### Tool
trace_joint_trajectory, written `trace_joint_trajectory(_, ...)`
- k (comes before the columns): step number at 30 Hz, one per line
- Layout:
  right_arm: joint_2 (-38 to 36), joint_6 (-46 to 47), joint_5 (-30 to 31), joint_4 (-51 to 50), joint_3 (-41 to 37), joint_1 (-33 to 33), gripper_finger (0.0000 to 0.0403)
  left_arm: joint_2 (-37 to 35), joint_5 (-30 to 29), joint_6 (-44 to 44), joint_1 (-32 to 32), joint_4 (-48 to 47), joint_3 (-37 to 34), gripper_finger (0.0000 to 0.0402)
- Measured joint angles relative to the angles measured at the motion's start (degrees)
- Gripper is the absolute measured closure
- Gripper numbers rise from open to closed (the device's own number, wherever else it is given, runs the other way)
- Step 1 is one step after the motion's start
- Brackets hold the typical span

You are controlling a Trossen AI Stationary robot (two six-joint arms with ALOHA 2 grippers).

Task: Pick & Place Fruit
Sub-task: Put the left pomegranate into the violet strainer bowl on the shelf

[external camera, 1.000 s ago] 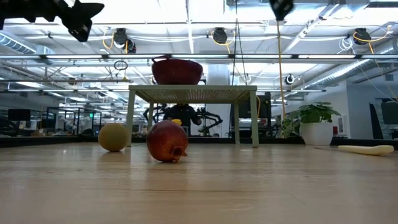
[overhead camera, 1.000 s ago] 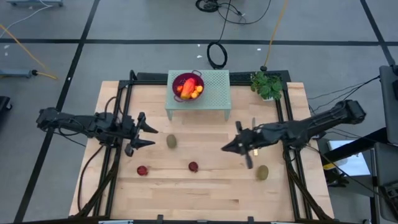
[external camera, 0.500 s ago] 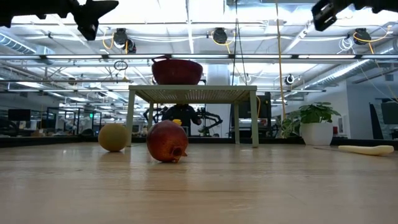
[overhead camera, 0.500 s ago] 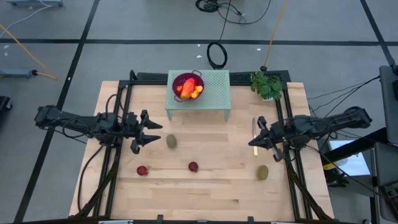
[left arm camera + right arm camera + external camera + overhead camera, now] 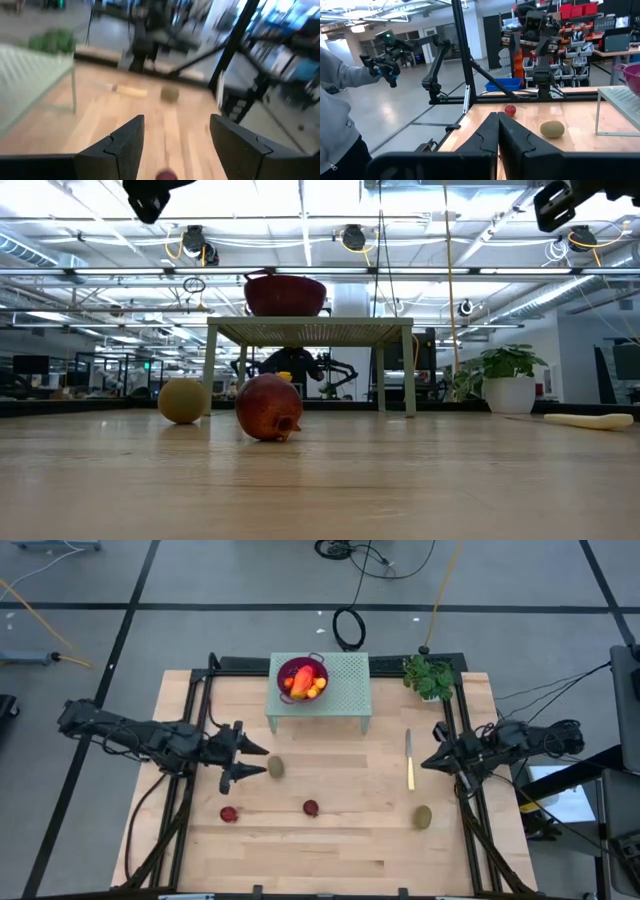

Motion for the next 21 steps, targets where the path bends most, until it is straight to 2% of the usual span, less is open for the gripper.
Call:
trace_joint_trajectory(5,-3.1,-1.0,0.0,-1.4,0.0,0.0,0.0403,7.7,-0.2,-8.1,-2.8,-14.9,10.6,0.0174)
trace_joint_trajectory(12,-5.1,-3.1,-0.1,-4.3,0.0,0.0,0.0403,17.0,0.1,-22.9,-8.1,-31.1,21.4,0.0174)
trace_joint_trajectory(16,-5.7,-3.1,-0.5,-5.6,0.0,0.0,0.0403,21.5,2.6,-34.3,-10.9,-39.4,25.9,0.0174)
trace_joint_trajectory(21,-6.7,-2.9,-4.8,-5.7,0.0,0.0,0.0403,25.5,6.8,-49.6,-13.9,-46.0,27.9,0.0174)
